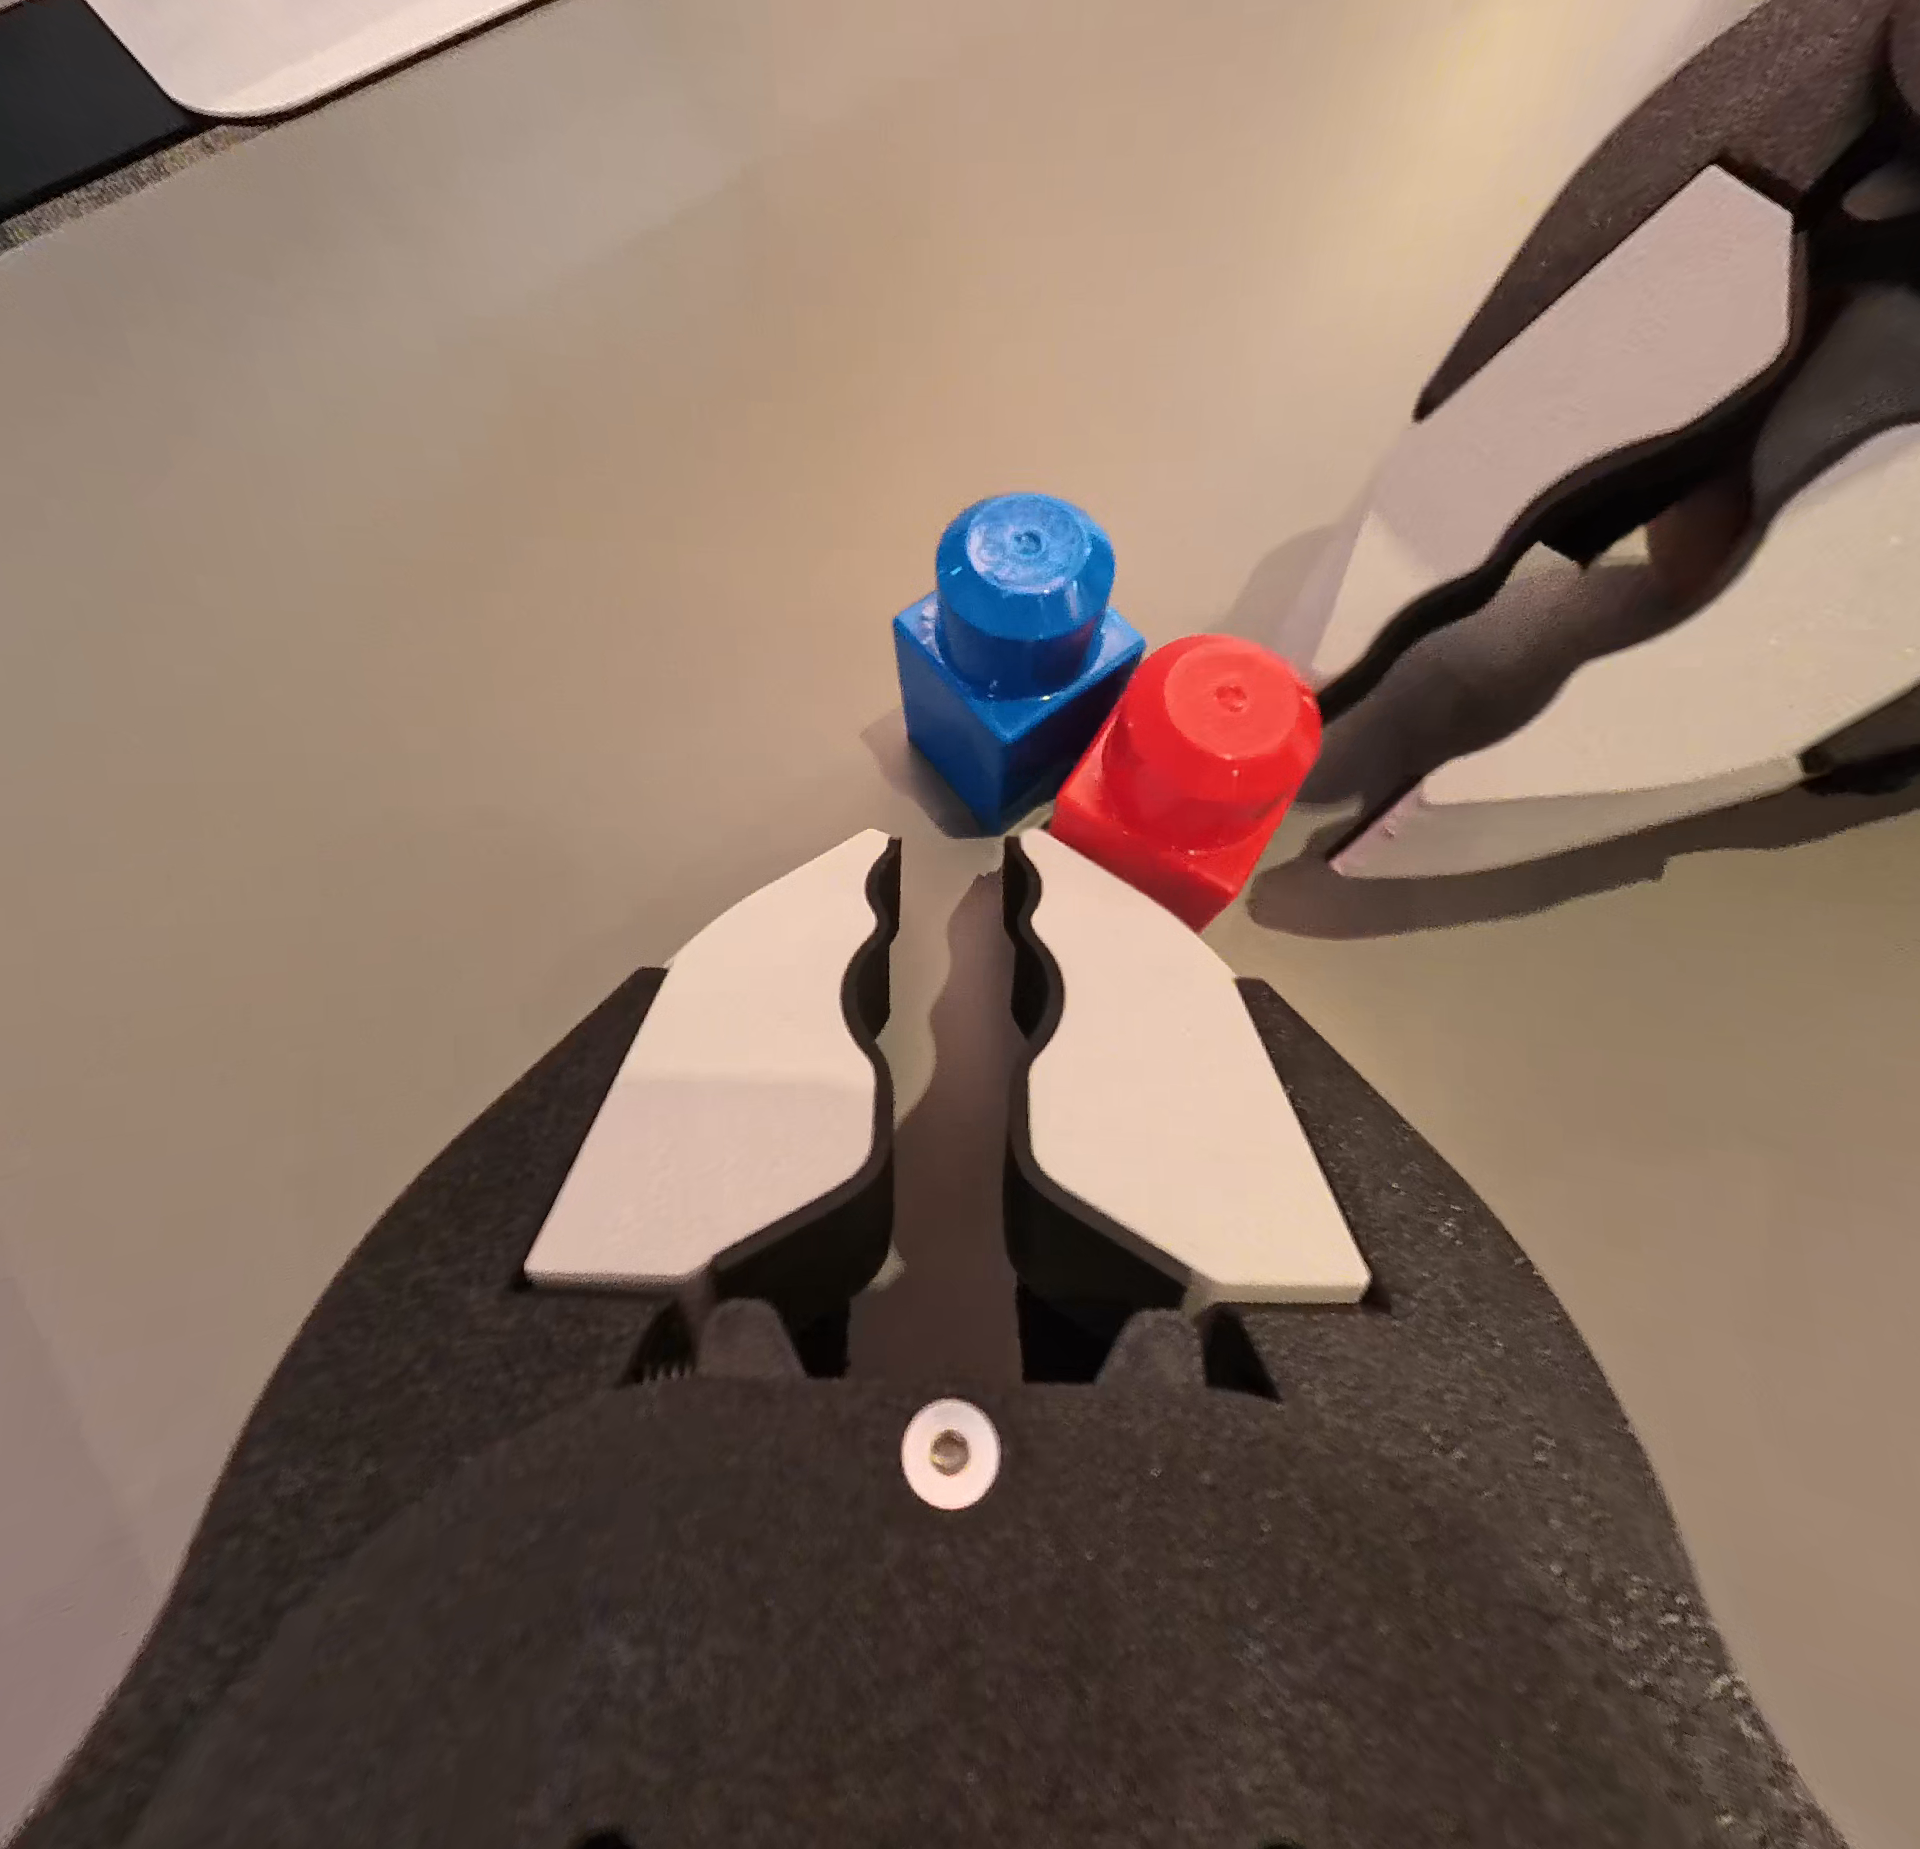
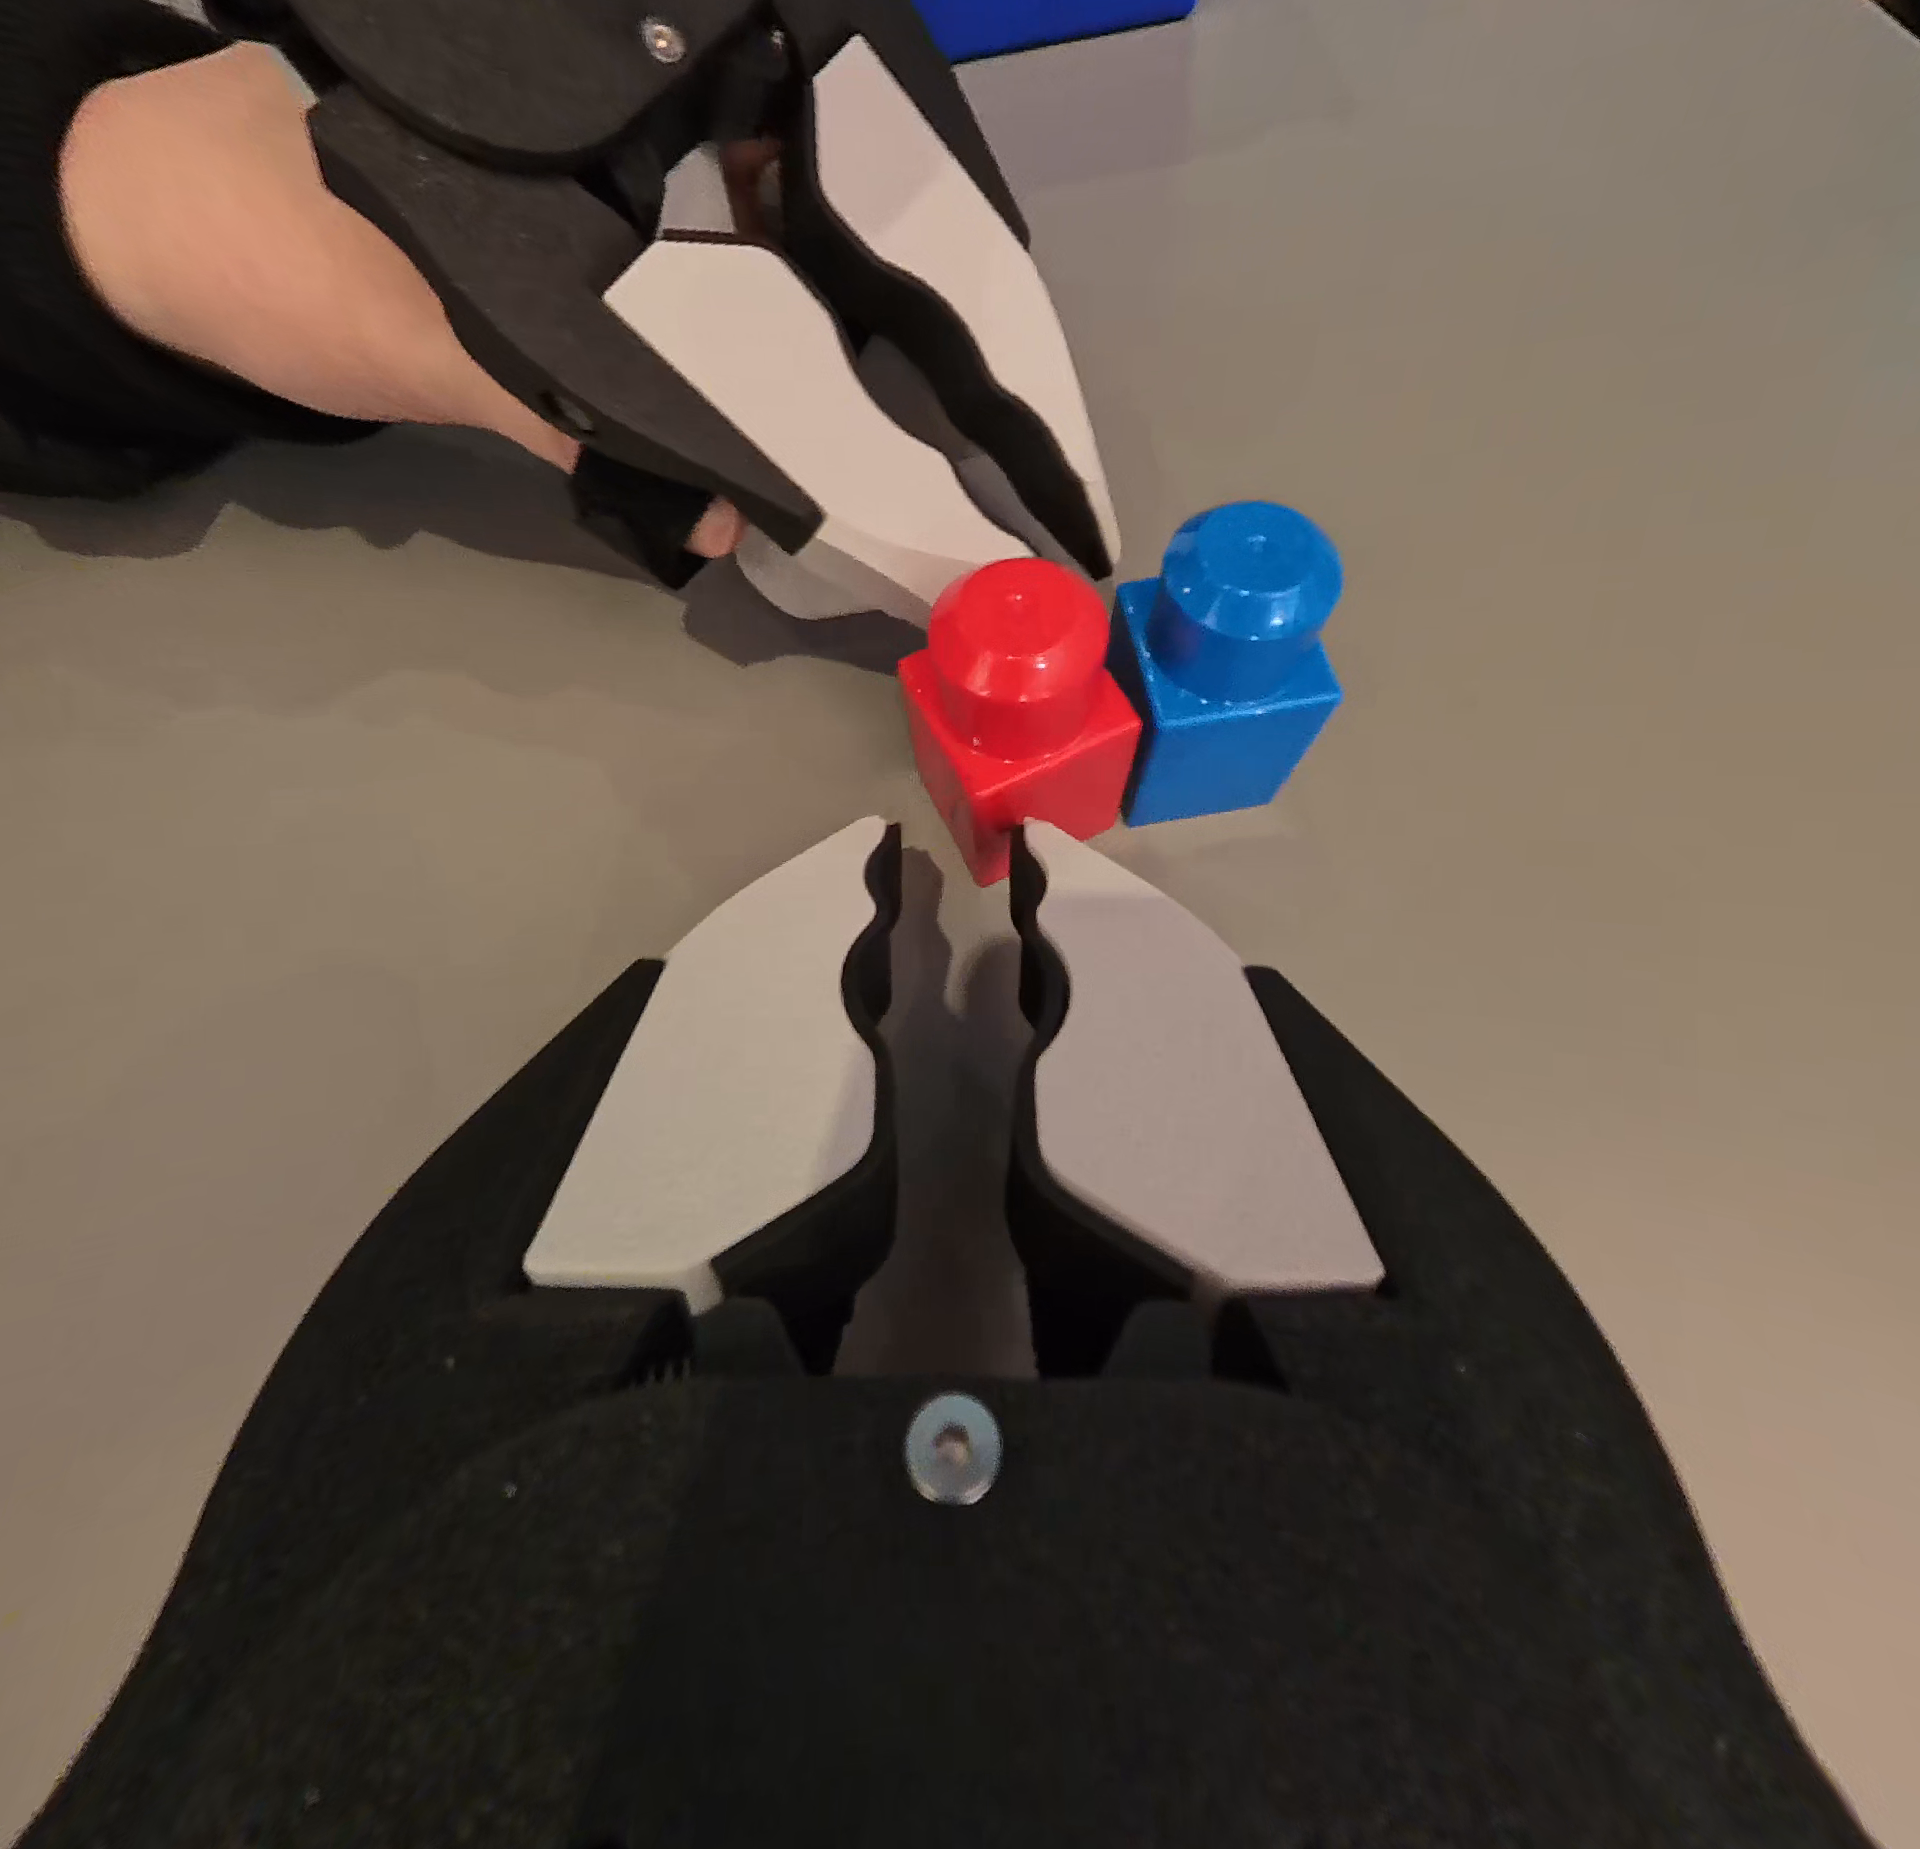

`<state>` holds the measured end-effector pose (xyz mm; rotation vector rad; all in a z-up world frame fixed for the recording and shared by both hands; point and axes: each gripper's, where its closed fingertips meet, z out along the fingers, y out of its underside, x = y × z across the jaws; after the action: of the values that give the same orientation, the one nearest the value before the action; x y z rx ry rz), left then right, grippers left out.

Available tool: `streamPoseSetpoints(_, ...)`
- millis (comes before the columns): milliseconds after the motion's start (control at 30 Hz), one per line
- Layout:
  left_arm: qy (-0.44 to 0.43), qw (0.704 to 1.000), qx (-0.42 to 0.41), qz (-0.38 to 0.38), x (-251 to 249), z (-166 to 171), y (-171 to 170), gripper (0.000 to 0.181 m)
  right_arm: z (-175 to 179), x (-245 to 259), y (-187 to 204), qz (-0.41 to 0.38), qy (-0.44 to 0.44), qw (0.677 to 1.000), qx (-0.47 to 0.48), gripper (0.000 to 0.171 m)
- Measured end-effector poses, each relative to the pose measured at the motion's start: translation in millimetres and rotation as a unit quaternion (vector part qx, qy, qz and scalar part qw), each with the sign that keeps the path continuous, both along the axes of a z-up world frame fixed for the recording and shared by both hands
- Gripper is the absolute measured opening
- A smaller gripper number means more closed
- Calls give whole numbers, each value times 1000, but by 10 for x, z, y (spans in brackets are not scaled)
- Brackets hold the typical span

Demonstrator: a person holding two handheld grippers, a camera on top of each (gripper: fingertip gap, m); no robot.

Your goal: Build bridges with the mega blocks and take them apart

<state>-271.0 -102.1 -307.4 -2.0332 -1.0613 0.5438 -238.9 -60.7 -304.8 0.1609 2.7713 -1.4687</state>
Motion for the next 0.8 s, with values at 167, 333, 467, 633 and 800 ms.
streamPoseSetpoints(167,2,1000,10,18,-3,58,-96,18,-15,6,6,-1,2,1000,5,19)
streamPoseSetpoints(333,23,997,70,28,365,458,-294,15,15,62,129,-4,6,1000,2,18)
streamPoseSetpoints(467,126,986,93,56,846,1244,-908,16,131,89,311,-16,18,1000,-18,18)
streamPoseSetpoints(633,170,975,30,140,1293,1770,-2337,28,365,43,549,-52,10,995,-84,18)
streamPoseSetpoints(800,-60,991,91,72,1516,1200,-2781,29,515,-144,765,-110,-6,984,-142,19)
